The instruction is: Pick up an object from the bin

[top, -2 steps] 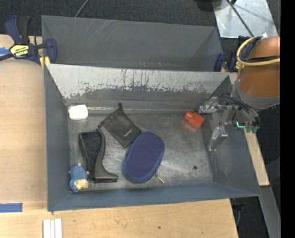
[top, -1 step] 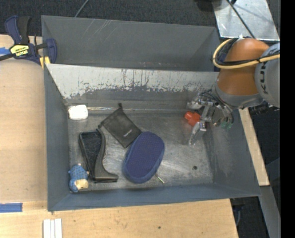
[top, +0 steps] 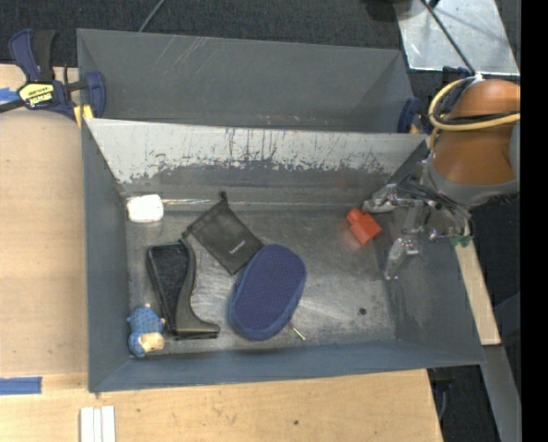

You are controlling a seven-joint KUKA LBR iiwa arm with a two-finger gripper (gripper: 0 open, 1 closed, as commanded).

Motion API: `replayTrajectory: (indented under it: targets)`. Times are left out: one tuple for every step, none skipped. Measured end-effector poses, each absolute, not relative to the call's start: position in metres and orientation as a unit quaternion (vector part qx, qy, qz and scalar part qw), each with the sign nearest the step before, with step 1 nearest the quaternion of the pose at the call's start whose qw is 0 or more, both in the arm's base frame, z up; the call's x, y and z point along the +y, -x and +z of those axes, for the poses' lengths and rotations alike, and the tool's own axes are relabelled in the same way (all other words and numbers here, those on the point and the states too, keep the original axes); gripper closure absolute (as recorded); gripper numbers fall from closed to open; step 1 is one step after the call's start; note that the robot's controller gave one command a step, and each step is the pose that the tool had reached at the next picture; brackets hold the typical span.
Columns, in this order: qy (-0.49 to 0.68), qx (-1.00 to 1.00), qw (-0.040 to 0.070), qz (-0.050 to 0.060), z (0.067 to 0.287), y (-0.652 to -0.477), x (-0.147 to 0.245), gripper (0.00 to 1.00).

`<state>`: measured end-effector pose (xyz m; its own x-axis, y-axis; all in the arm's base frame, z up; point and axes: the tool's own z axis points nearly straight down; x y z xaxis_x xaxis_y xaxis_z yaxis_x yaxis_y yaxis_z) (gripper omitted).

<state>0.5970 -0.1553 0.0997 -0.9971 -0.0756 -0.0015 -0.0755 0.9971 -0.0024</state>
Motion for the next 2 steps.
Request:
replayTrajectory:
  targets:
    - [-0.095, 0.995, -0.001, -0.001, 0.098, -0.628, -0.112, 0.00]
    - [-0.093, 0.996, -0.001, 0.003, 0.073, -0.619, -0.138, 0.00]
